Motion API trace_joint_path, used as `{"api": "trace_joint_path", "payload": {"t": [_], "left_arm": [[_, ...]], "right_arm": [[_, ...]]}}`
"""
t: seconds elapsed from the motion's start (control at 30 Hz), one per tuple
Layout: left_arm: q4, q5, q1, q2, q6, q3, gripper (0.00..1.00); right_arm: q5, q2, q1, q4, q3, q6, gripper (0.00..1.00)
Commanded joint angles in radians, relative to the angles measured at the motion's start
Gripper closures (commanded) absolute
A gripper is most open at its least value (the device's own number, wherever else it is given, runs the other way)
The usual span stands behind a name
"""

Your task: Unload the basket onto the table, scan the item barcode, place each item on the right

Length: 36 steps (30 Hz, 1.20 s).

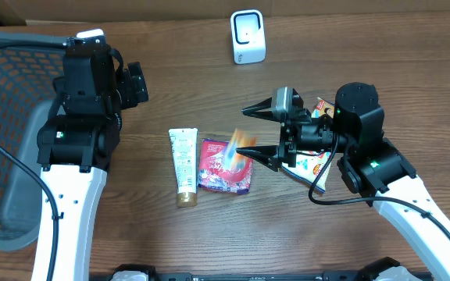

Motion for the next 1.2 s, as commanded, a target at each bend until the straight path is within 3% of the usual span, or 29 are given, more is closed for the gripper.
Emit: {"api": "trace_joint_path", "payload": {"t": [0.0,0.13,0.23,0.3,0.5,0.63,0.77,0.87,1.07,1.17], "left_arm": [[0.001,-0.017,0.003,-0.007,-0.018,0.019,0.00],[0.000,-0.016,0.003,-0.007,-0.018,0.019,0.00],[-0.001,-0.016,0.003,-0.007,-0.018,0.019,0.00],[-0.002,-0.016,0.002,-0.007,-0.018,0.019,0.00],[-0.032,-0.015,0.002,-0.007,-0.043,0.019,0.00],[-0.066,-0.013,0.002,-0.007,-0.060,0.019,0.00],[-0.082,-0.013,0.002,-0.007,-0.060,0.019,0.00],[-0.103,-0.012,0.002,-0.007,-0.060,0.019,0.00],[-0.143,-0.013,0.002,-0.007,-0.060,0.019,0.00],[-0.155,-0.013,0.003,-0.007,-0.060,0.019,0.00]], "right_arm": [[-0.082,-0.016,-0.004,0.047,0.021,-0.012,0.21],[-0.058,-0.016,-0.004,0.037,0.021,0.068,0.19],[0.053,-0.016,-0.004,-0.086,0.021,0.120,0.07],[0.196,-0.013,-0.004,-0.179,0.021,0.226,0.00],[0.327,0.063,-0.004,-0.317,0.021,0.591,0.00],[0.248,0.164,0.010,-0.320,0.021,0.510,0.00],[0.322,0.246,0.023,-0.311,0.021,0.377,0.00],[0.450,0.284,0.023,-0.323,0.021,0.573,0.00],[0.507,0.285,0.062,-0.375,0.031,0.933,0.00],[0.454,0.285,0.086,-0.374,0.064,1.018,0.00]]}}
